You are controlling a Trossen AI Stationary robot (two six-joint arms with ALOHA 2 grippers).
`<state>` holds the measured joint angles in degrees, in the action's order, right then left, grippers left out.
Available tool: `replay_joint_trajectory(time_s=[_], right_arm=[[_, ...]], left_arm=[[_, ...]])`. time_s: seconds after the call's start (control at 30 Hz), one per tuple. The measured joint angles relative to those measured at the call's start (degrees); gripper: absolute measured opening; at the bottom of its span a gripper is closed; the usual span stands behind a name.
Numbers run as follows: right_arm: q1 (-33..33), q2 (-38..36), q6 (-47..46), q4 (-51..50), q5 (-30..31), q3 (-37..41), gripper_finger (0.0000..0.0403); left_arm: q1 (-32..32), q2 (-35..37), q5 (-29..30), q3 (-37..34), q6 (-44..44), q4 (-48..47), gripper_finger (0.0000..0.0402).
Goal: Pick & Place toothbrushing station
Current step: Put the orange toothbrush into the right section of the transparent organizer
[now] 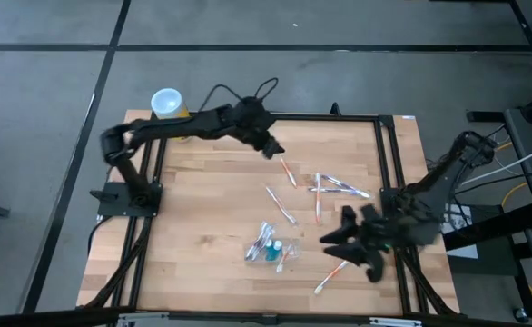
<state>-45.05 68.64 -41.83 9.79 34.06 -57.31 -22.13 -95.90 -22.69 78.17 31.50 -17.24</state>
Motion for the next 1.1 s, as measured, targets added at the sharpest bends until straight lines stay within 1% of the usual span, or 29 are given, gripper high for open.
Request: replay_joint_trajectory(time_s=[0.03, 0.1, 0.27, 0.37, 0.47, 0.57, 0.63, 0.8, 0.93, 1.1], right_arm=[[2.0, 0.0, -3.0, -3.6, -4.0, 0.0, 0.0148], [5.5, 0.1, -6.9, -8.8, -9.9, 0.0, 0.0148], [13.6, 0.0, -13.2, -21.2, -18.7, 0.0, 0.0149], [18.1, 0.7, -16.2, -30.6, -24.6, 0.0, 0.0149], [20.7, 2.5, -17.5, -39.4, -29.4, 0.1, 0.0149], [22.9, 4.8, -18.0, -43.4, -31.6, 0.0, 0.0149], [24.3, 6.9, -18.0, -43.7, -32.6, 0.0, 0.0149], [27.6, 12.9, -18.7, -42.4, -35.0, 0.0, 0.0149], [30.2, 18.0, -21.3, -43.8, -35.8, 0.0, 0.0149], [32.6, 22.4, -22.5, -43.4, -36.1, 0.0, 0.0149]], left_arm=[[1.0, 2.3, 0.8, 0.0, -2.0, -2.0, 0.0034], [3.1, 6.8, 2.1, 0.0, -5.2, -4.4, 0.0036], [10.5, 16.7, 9.0, 0.0, -7.3, -8.1, 0.0036], [16.0, 21.2, 14.5, 0.0, -7.3, -8.9, 0.0036], [21.8, 23.9, 22.2, 0.0, -7.3, -11.6, 0.0036], [27.2, 25.0, 29.9, 0.0, -6.0, -14.5, 0.0036], [30.3, 24.9, 33.5, 0.0, -5.3, -15.0, 0.0036], [36.4, 23.8, 39.4, 0.0, -3.0, -14.7, 0.0036], [40.3, 23.6, 45.0, 0.0, -0.7, -14.3, 0.0038], [44.4, 23.7, 50.1, 0.0, 1.5, -13.7, 0.0036]])
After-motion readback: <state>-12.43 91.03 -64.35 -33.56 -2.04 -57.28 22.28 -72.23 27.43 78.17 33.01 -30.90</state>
